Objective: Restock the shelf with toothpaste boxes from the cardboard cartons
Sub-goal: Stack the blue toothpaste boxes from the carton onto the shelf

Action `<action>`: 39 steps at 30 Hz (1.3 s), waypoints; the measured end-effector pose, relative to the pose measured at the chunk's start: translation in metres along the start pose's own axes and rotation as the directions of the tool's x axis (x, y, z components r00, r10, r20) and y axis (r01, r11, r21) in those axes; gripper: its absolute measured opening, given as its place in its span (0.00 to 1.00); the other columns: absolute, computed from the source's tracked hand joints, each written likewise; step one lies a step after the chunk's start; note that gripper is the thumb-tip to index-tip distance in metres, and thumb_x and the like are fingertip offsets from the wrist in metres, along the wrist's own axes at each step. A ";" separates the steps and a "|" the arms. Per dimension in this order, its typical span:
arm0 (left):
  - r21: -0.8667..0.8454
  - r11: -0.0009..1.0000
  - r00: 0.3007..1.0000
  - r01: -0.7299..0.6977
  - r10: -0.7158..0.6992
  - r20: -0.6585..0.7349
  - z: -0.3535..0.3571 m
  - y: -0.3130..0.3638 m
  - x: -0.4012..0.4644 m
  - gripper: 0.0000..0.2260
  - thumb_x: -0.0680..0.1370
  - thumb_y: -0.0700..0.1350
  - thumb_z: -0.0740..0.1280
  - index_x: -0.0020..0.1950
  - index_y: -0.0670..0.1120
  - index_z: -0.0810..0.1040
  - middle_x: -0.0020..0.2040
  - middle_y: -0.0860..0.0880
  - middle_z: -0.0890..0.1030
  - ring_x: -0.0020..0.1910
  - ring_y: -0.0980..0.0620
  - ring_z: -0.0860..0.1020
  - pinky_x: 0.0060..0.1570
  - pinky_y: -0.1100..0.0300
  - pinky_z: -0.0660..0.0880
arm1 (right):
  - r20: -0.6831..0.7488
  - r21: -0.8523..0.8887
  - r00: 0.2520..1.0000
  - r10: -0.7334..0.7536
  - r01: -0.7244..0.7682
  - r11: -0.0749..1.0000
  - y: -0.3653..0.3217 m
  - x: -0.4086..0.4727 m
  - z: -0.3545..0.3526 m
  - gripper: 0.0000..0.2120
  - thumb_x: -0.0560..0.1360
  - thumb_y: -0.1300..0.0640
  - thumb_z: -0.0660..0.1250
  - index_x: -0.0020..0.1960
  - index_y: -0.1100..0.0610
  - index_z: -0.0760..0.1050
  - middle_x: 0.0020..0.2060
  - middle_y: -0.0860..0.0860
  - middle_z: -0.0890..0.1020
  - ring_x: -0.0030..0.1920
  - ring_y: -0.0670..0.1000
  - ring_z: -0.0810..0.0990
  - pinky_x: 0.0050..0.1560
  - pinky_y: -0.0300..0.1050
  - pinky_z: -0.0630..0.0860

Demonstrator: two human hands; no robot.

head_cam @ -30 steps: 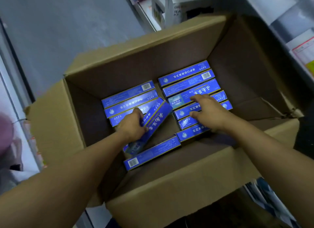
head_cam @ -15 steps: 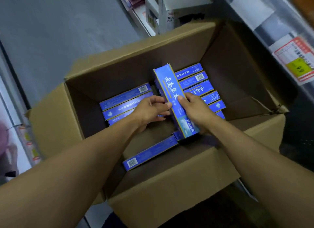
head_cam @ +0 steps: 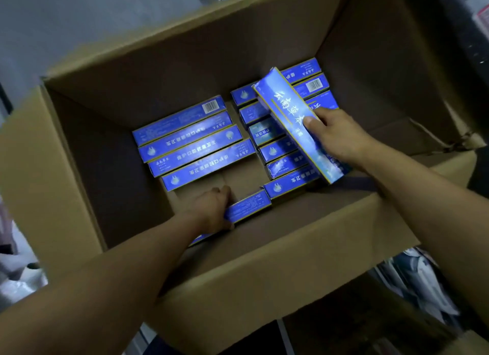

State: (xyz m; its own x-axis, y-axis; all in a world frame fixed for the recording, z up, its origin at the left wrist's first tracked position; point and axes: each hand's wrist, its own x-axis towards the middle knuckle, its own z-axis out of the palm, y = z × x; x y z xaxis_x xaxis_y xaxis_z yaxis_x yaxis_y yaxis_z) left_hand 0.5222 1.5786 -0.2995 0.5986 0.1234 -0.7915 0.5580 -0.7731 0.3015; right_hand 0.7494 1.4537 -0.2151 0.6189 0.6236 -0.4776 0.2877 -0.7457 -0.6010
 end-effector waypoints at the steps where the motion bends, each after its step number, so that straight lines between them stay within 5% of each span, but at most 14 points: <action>1: 0.017 1.000 0.999 -0.019 0.020 -0.032 -0.001 0.001 0.000 0.26 0.68 0.51 0.74 0.60 0.46 0.67 0.58 0.45 0.75 0.54 0.44 0.75 0.48 0.58 0.71 | 0.007 -0.009 1.000 -0.007 0.007 1.000 0.001 0.001 0.002 0.09 0.81 0.53 0.56 0.44 0.52 0.71 0.36 0.48 0.74 0.43 0.50 0.71 0.36 0.38 0.59; 5: 0.068 0.997 0.996 0.045 -0.039 -0.082 -0.018 0.000 0.001 0.23 0.68 0.53 0.72 0.59 0.48 0.72 0.54 0.47 0.78 0.53 0.45 0.76 0.44 0.58 0.70 | 0.020 -0.019 1.000 -0.022 0.022 1.000 0.001 0.003 0.005 0.10 0.81 0.53 0.57 0.53 0.55 0.75 0.45 0.51 0.76 0.46 0.51 0.73 0.40 0.38 0.61; 7: -0.195 0.977 0.995 0.090 -0.098 -0.028 -0.026 -0.007 0.003 0.20 0.71 0.48 0.73 0.60 0.45 0.75 0.53 0.47 0.78 0.50 0.49 0.76 0.46 0.60 0.70 | 0.014 -0.017 0.999 -0.029 0.030 0.999 -0.001 0.002 0.005 0.12 0.81 0.53 0.57 0.55 0.57 0.75 0.46 0.50 0.75 0.47 0.50 0.72 0.39 0.37 0.60; 10: -0.596 0.779 0.980 0.193 -0.178 0.084 -0.042 -0.011 -0.004 0.17 0.74 0.39 0.70 0.63 0.42 0.76 0.52 0.47 0.77 0.51 0.52 0.75 0.49 0.64 0.67 | 0.014 -0.031 0.999 -0.040 0.041 0.999 -0.004 0.000 0.002 0.14 0.81 0.53 0.56 0.57 0.60 0.75 0.49 0.55 0.77 0.49 0.52 0.74 0.43 0.38 0.61; 13: -0.730 0.660 0.981 0.176 -0.183 0.071 -0.057 -0.013 -0.012 0.14 0.77 0.39 0.67 0.63 0.42 0.76 0.55 0.45 0.79 0.56 0.50 0.76 0.55 0.66 0.68 | 0.018 -0.027 0.999 -0.044 0.045 0.999 -0.011 -0.004 -0.004 0.14 0.81 0.53 0.56 0.56 0.61 0.75 0.46 0.54 0.77 0.49 0.53 0.74 0.42 0.38 0.61; 15: -0.787 0.595 0.978 0.166 -0.198 0.057 -0.069 -0.008 -0.021 0.06 0.79 0.41 0.64 0.53 0.44 0.79 0.46 0.50 0.79 0.43 0.56 0.77 0.41 0.76 0.70 | 0.010 -0.025 0.999 -0.049 0.049 0.998 -0.020 -0.009 -0.012 0.11 0.81 0.54 0.56 0.53 0.59 0.75 0.43 0.52 0.76 0.46 0.52 0.74 0.39 0.39 0.60; 17: -0.832 0.534 0.974 0.147 -0.225 0.027 -0.084 -0.002 -0.032 0.07 0.79 0.44 0.63 0.43 0.48 0.78 0.42 0.49 0.79 0.34 0.58 0.77 0.30 0.77 0.70 | 0.005 -0.038 0.999 -0.053 0.054 0.998 -0.029 -0.014 -0.020 0.12 0.81 0.54 0.56 0.54 0.60 0.75 0.44 0.53 0.77 0.46 0.52 0.74 0.39 0.40 0.60; 26: -0.751 0.659 0.955 -0.046 -0.191 -0.226 -0.153 0.025 -0.098 0.17 0.80 0.58 0.55 0.53 0.50 0.78 0.54 0.48 0.80 0.51 0.52 0.78 0.57 0.60 0.71 | -0.076 -0.071 0.995 -0.063 0.058 0.996 -0.084 -0.055 -0.069 0.14 0.80 0.54 0.57 0.56 0.61 0.75 0.52 0.60 0.80 0.54 0.60 0.77 0.47 0.45 0.67; 33: -0.836 0.492 0.934 -0.245 -0.113 -0.340 -0.200 0.047 -0.162 0.20 0.77 0.60 0.63 0.49 0.42 0.78 0.49 0.40 0.82 0.45 0.47 0.78 0.53 0.49 0.75 | -0.208 -0.065 0.976 -0.055 0.043 0.997 -0.125 -0.123 -0.119 0.12 0.80 0.54 0.57 0.54 0.59 0.76 0.51 0.58 0.81 0.53 0.58 0.78 0.48 0.45 0.68; 36: -0.825 0.453 0.920 -0.339 -0.025 -0.391 -0.219 0.066 -0.193 0.14 0.76 0.56 0.66 0.43 0.46 0.73 0.41 0.42 0.79 0.38 0.47 0.77 0.44 0.54 0.73 | -0.291 -0.110 0.955 -0.063 0.032 0.993 -0.141 -0.160 -0.138 0.11 0.80 0.54 0.57 0.41 0.53 0.72 0.43 0.54 0.78 0.47 0.55 0.75 0.41 0.44 0.62; 39: -0.792 0.432 0.886 -0.431 0.035 -0.463 -0.233 0.084 -0.219 0.06 0.80 0.48 0.62 0.45 0.47 0.68 0.34 0.51 0.77 0.24 0.58 0.76 0.33 0.62 0.70 | -0.353 -0.146 0.934 -0.056 0.004 0.989 -0.154 -0.196 -0.156 0.11 0.80 0.54 0.57 0.43 0.56 0.73 0.43 0.57 0.78 0.47 0.55 0.75 0.41 0.45 0.62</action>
State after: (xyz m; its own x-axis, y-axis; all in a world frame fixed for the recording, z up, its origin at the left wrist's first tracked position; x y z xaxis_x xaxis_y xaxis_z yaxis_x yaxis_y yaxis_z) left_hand 0.5720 1.6316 0.0229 0.8158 0.3700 -0.4445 0.4384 0.1057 0.8926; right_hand 0.6977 1.4099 0.0709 0.8200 0.5414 -0.1859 0.3939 -0.7693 -0.5030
